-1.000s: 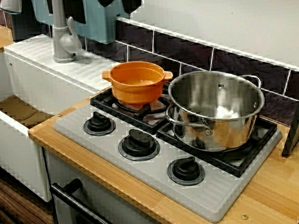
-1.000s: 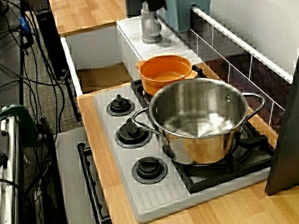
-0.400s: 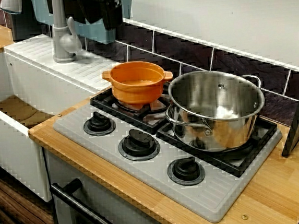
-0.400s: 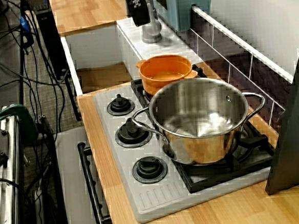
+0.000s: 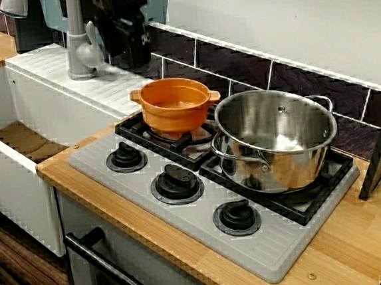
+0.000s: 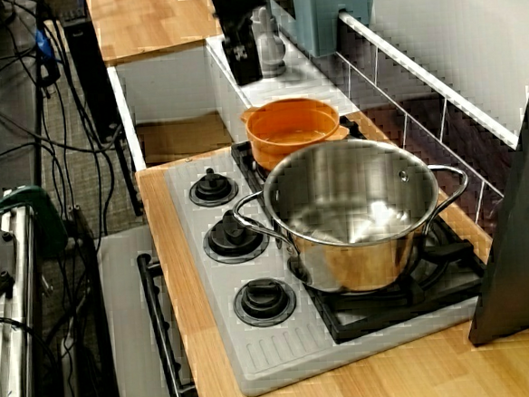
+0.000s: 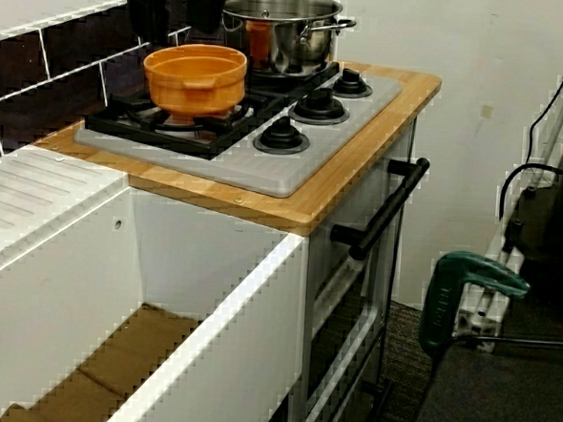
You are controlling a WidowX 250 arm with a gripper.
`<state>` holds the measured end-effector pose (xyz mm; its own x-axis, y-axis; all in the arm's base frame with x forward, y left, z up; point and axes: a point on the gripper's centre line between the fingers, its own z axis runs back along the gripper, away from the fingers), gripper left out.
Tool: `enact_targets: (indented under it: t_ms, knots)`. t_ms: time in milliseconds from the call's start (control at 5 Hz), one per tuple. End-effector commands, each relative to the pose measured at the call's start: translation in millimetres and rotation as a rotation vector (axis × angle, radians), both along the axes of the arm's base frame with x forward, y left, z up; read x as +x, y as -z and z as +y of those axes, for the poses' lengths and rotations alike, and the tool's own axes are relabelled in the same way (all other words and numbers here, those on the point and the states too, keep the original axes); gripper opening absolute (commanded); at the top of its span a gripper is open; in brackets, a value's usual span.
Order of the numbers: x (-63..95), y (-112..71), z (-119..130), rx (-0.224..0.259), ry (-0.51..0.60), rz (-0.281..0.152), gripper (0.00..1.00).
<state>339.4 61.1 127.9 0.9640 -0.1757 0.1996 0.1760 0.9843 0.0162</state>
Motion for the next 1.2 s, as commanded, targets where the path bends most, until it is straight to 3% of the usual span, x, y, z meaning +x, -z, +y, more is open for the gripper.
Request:
enact_targets:
  t_ms: [0,600,1000]
  knots:
    - [2.9,4.6,-14.1,0.037,-0.052,0.002,1.0]
    - [18.3,16.4,-16.6,0.051,-0.085,0.045,1.0]
    - [19.4,26.0,-12.5,0.069,-0.145,0.06,1.0]
